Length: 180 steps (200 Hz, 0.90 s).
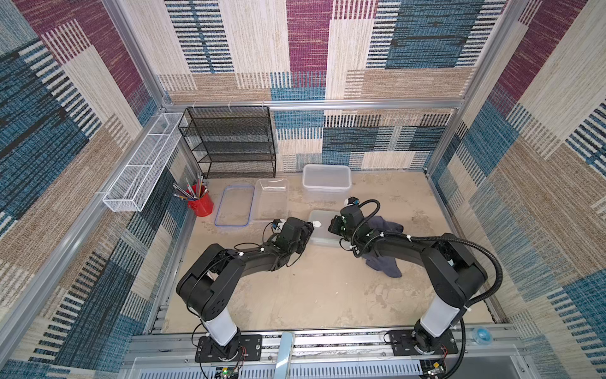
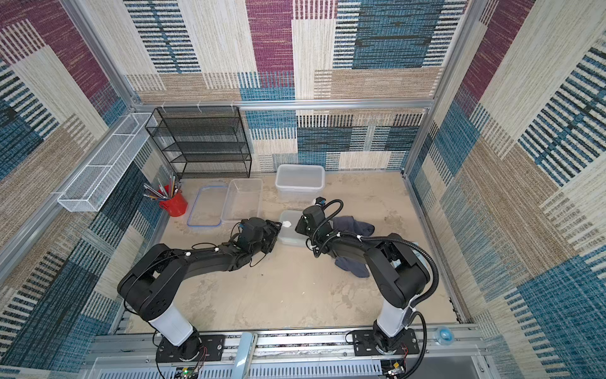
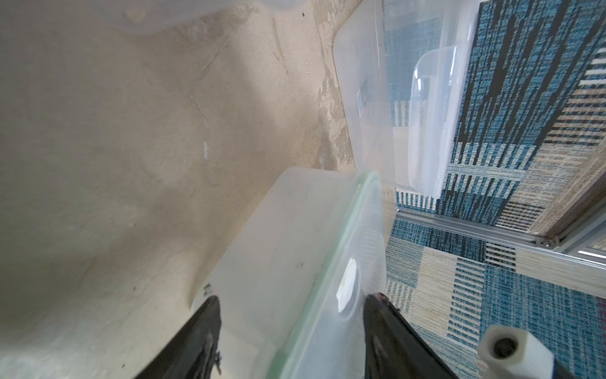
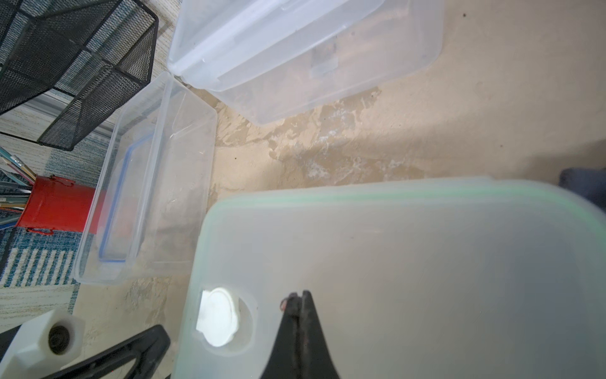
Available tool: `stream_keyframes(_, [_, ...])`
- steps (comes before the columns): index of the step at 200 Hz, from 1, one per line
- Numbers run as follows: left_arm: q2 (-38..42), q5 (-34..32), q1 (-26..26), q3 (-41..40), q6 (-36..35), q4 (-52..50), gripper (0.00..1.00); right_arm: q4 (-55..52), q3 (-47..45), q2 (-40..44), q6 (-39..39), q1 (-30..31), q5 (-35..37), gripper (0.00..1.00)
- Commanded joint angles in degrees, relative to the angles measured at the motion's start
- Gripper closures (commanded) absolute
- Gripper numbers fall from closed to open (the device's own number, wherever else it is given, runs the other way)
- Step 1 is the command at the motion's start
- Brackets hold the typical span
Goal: Wipe the insides of the lunch boxes
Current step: Open the fastener of the lunch box.
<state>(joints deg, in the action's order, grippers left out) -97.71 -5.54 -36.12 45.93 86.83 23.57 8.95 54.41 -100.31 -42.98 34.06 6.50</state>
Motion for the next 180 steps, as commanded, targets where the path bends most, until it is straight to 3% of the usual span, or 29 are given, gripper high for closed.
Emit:
stream_keyframes(1, [-1.2, 1.9, 0.3, 0.0, 1.2, 3.0, 0.30, -13.4, -0.5, -2.2, 1.0, -0.4, -2.7, 1.00])
stream_keyframes(103, [-4.0, 1.0, 0.5, -1.5, 3.1, 13.5, 0.38, -11.1, -2.7, -5.3, -0.1, -0.7, -6.2, 1.00])
stream_keyframes(180, [-5.3, 1.2, 0.5, -2.1, 4.2, 17.5, 0.55, -10.1, -4.1, -6.5, -1.0, -0.6, -7.1, 1.00])
